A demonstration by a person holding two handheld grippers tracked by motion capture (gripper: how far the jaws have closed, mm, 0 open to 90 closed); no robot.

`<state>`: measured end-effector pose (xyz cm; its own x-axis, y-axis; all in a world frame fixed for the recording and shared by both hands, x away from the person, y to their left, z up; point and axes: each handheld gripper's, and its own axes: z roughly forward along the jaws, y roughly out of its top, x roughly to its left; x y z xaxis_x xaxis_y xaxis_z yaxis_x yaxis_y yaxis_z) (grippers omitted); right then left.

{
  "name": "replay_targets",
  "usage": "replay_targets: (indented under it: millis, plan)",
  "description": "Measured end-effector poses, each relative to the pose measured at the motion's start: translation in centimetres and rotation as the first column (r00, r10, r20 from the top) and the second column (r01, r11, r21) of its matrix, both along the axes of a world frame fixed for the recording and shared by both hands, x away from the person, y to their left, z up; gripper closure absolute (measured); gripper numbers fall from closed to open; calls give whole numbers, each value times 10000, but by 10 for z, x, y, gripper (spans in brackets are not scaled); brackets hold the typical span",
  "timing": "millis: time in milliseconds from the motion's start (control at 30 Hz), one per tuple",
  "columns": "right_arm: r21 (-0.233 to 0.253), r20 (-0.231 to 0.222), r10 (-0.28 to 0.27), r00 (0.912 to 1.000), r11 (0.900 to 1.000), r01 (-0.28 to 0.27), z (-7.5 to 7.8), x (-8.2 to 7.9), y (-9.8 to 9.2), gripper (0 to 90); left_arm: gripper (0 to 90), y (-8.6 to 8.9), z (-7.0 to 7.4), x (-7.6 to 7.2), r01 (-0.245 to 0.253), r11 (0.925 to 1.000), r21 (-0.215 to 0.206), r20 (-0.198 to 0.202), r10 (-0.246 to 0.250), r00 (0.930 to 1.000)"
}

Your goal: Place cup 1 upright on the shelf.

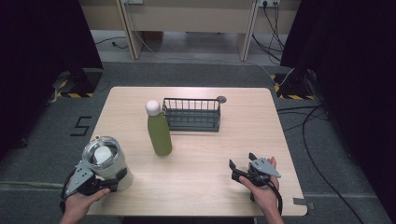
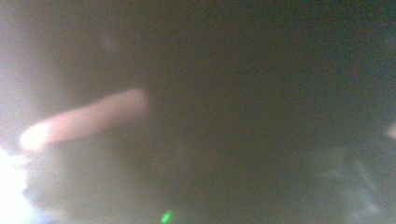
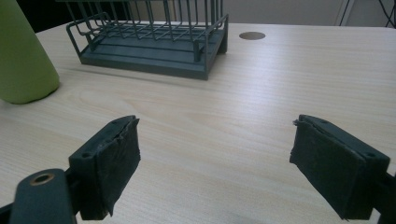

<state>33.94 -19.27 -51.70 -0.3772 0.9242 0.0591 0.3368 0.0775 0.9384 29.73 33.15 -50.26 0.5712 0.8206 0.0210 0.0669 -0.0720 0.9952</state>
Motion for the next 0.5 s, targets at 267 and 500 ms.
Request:
replay_targets:
  millis: [267,500]
  plan:
    - [-64,-25,-14,10000,10000,14,-1,0,1,152,92,0,-1,-1,-29,9999,-143,-2,29,10000]
    - [-52,-41,-17,10000,10000,17,-1,0,1,152,92,0,0,-1,-39,9999,-128,-76,38,10000]
